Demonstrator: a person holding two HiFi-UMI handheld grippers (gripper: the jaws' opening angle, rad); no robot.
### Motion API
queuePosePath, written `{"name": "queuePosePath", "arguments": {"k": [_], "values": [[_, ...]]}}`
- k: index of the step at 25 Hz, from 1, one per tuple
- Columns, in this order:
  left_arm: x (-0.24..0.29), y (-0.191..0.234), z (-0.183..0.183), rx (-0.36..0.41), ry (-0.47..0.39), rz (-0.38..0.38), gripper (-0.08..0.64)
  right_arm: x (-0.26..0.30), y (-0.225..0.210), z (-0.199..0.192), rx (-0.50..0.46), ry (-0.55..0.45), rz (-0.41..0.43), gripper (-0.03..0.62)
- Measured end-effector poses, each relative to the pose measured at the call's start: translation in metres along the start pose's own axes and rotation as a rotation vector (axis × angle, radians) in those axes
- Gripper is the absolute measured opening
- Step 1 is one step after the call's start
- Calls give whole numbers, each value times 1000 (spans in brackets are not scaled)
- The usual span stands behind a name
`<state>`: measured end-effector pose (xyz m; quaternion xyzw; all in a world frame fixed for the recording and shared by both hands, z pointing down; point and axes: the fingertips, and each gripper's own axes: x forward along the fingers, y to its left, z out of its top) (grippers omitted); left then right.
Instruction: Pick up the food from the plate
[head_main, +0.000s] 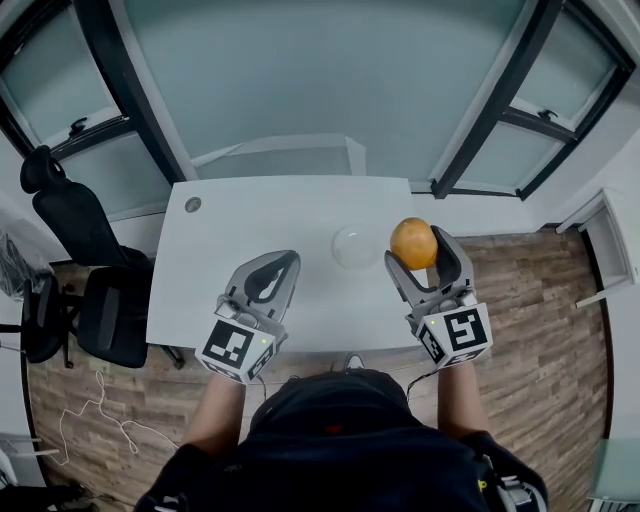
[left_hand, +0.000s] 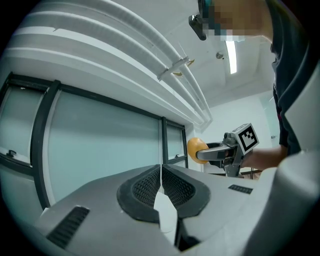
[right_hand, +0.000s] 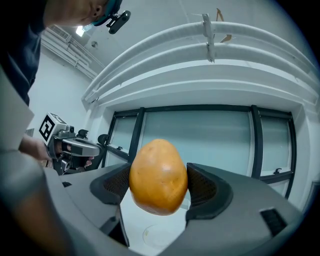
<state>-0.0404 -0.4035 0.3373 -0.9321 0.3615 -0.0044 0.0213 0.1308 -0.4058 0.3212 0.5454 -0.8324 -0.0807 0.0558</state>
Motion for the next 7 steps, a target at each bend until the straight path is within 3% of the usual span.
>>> {"name": "queuePosePath", "arguments": {"k": [7], "values": [[1,-10,1,8,4,7,29,-5,-9,0,-20,-3,5,366]]}}
